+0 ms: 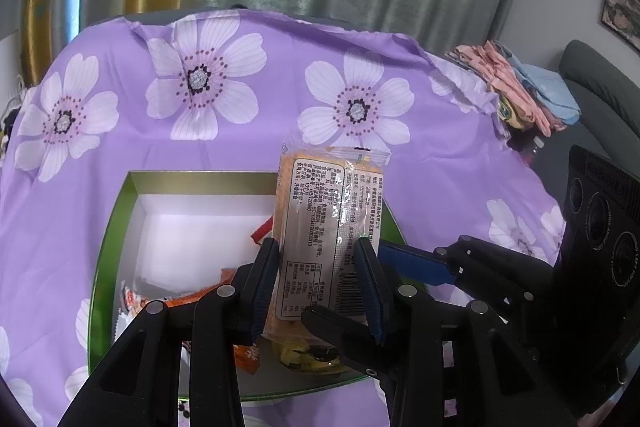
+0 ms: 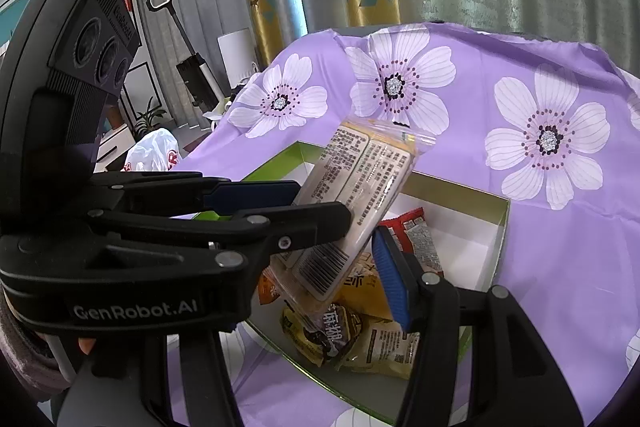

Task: Organize snacks
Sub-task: 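Move the cracker pack above the box interior with the left gripper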

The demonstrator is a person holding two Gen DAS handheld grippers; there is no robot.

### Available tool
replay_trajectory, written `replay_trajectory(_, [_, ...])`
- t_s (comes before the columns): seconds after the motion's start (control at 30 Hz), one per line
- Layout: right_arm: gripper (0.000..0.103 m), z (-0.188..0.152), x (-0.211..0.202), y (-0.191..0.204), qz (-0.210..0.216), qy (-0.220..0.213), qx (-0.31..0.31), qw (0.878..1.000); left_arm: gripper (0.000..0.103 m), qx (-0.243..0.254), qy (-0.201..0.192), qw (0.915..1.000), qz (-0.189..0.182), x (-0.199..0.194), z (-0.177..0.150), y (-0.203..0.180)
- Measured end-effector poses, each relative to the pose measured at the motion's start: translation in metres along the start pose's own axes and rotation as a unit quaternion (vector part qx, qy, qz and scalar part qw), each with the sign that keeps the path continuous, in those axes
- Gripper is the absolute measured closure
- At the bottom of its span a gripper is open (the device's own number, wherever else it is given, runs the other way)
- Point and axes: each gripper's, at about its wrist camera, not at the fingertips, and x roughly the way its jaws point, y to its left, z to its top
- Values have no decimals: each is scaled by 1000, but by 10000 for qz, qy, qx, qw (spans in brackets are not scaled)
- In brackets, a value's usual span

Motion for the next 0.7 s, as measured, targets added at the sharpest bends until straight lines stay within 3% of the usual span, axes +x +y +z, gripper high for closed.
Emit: replay_trajectory(0.7, [47, -2, 10, -3, 17, 120, 62, 9999, 64, -46, 181, 9998, 23, 13, 0, 6])
